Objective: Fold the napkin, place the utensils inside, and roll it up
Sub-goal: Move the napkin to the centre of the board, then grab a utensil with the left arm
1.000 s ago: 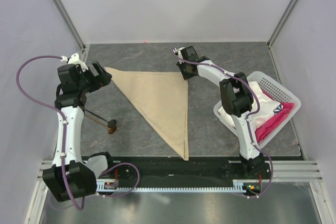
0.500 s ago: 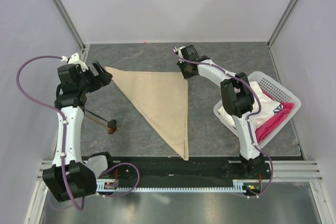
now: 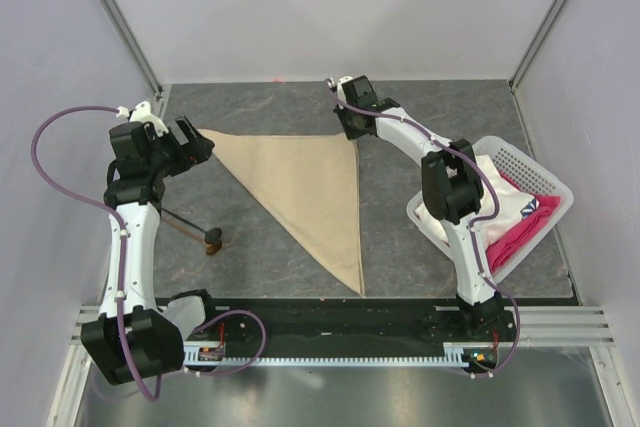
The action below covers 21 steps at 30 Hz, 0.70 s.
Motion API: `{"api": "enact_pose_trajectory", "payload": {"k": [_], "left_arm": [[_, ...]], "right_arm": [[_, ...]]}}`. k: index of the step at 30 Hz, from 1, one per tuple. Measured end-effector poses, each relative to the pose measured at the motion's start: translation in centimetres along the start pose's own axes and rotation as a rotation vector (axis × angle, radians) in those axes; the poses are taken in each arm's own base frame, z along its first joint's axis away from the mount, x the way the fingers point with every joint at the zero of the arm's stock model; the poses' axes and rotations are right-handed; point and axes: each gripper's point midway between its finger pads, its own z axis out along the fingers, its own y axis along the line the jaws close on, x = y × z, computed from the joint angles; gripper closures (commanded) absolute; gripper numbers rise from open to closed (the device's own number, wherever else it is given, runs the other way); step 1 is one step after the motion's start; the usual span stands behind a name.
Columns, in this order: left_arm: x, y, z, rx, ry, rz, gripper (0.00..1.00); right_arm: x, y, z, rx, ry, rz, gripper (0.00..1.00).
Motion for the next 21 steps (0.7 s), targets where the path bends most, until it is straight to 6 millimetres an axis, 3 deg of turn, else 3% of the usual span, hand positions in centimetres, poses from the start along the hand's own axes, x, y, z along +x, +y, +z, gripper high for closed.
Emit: {"api": "enact_pose_trajectory", "payload": {"k": [5, 14, 21], "left_arm": [[0.0, 0.0, 0.0, 0.000, 0.000, 0.000, 0.01], [0.0, 0.0, 0.0, 0.001, 0.000, 0.000, 0.01], [0.0, 0.0, 0.0, 0.001, 0.000, 0.000, 0.01]], "right_arm": [[-0.2, -0.1, 0.6, 0.007, -0.005, -0.001, 1.00], [1.6, -0.4, 2.5, 0.031, 0.042, -0.014, 1.00], [1.4, -0.7, 2.7, 0.047, 0.039, -0.014, 1.00]]}}
